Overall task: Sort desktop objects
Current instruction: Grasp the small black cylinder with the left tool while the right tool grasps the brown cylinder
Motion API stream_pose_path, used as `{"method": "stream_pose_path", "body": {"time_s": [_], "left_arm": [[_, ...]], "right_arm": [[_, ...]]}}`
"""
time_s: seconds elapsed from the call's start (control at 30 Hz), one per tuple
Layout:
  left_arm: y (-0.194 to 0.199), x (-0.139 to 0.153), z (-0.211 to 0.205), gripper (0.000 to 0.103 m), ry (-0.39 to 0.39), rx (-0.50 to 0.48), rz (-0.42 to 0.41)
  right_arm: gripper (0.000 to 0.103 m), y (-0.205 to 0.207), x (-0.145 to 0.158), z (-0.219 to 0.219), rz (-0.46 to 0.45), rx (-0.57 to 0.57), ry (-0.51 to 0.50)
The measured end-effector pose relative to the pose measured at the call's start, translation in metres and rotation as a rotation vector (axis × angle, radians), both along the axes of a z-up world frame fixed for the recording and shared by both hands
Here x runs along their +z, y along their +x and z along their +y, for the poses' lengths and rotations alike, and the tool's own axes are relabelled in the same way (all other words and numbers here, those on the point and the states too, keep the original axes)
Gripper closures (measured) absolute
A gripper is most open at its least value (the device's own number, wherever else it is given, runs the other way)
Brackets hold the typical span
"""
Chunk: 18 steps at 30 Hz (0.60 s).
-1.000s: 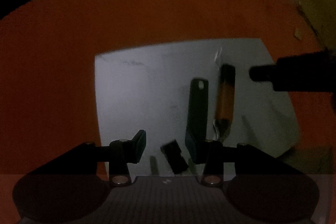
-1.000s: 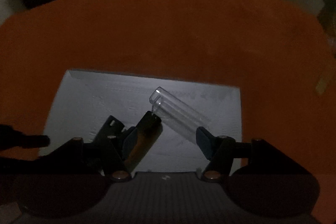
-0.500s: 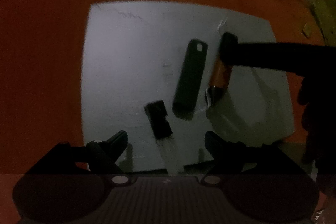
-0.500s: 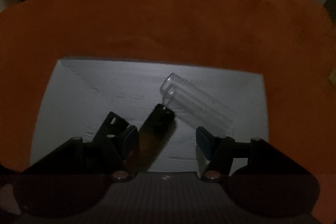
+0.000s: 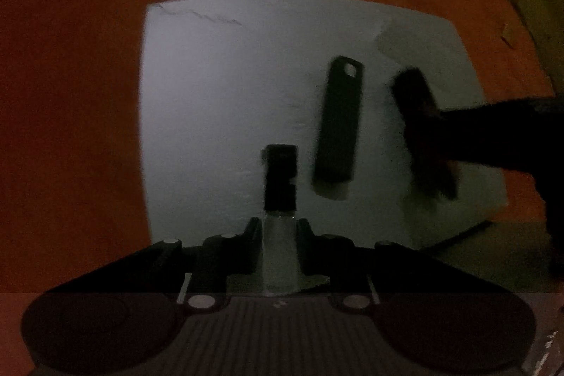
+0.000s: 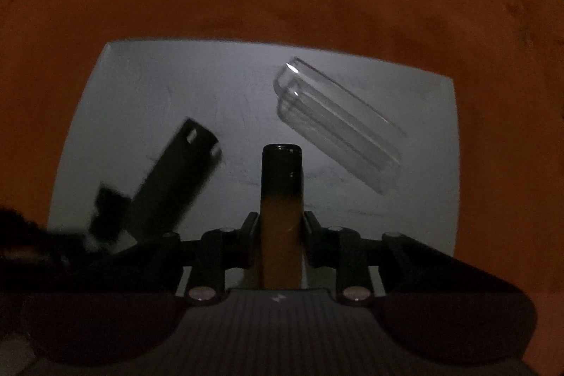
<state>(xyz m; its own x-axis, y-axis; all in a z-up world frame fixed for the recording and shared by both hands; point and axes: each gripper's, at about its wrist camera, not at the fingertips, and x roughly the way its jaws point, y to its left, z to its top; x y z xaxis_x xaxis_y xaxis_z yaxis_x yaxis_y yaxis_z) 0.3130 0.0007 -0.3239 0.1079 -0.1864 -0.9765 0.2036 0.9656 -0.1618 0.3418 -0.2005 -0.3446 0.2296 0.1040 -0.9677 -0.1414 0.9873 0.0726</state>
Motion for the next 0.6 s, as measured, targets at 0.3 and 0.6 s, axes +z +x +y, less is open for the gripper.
{"method": "stream_pose_path", "body": {"time_s": [0.3, 0.6], "left_arm": [[0.006, 0.008, 0.015, 0.047, 0.064, 0.024, -0.073], [0.001, 0.011, 0.013, 0.046, 0.076, -0.018, -0.123]], "right_arm": [[0.075, -0.021, 0.004, -0.036, -0.01, 0.008, -0.026], [0.053, -0.016, 0.014, -0.052, -0.063, -0.054, 0.017]]}}
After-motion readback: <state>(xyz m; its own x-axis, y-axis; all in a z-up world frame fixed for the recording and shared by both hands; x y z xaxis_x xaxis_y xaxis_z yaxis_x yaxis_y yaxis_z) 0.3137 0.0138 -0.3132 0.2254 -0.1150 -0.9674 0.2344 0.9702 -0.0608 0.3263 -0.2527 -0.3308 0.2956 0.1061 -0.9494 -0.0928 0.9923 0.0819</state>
